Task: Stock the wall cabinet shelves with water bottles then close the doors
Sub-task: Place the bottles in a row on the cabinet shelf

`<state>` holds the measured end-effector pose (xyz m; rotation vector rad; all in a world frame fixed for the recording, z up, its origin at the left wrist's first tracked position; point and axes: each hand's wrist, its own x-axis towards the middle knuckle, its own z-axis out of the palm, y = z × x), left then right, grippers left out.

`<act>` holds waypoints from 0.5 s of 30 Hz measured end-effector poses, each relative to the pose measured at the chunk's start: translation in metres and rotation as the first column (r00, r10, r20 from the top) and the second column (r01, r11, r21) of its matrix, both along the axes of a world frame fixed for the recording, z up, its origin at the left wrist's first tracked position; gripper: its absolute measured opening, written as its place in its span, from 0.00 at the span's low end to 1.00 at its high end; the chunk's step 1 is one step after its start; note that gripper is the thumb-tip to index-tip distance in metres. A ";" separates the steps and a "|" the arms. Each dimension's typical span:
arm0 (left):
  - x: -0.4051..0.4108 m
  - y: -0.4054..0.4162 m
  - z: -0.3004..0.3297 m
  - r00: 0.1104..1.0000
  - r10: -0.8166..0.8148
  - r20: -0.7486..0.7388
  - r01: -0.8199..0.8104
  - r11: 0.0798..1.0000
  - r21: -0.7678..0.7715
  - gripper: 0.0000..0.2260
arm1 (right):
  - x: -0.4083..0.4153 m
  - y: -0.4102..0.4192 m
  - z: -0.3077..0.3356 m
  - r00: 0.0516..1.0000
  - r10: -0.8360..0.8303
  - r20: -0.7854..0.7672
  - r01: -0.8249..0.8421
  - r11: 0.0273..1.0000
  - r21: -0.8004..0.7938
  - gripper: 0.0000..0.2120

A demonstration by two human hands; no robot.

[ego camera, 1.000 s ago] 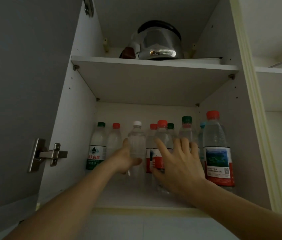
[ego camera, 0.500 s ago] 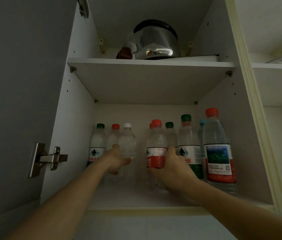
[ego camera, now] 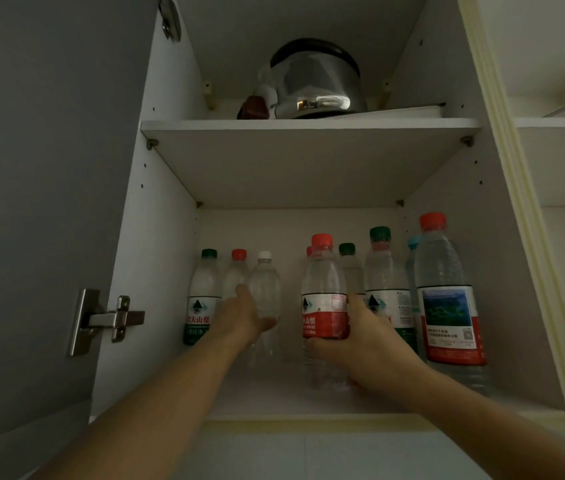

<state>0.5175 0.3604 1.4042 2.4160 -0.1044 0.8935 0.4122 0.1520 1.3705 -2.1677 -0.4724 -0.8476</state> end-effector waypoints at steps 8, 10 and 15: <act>0.011 -0.003 0.000 0.998 0.062 0.021 -0.064 0.988 0.139 0.30 | 0.007 -0.002 -0.007 0.995 0.096 0.039 -0.098 0.994 0.039 0.23; 0.013 -0.003 0.000 0.987 0.149 0.054 -0.156 0.974 0.166 0.27 | 0.007 -0.003 -0.007 0.994 0.103 0.048 -0.105 0.994 0.038 0.23; 0.012 0.001 -0.003 0.962 0.265 0.061 -0.271 0.949 0.159 0.24 | 0.006 -0.004 -0.008 0.992 0.109 0.056 -0.112 0.993 0.045 0.21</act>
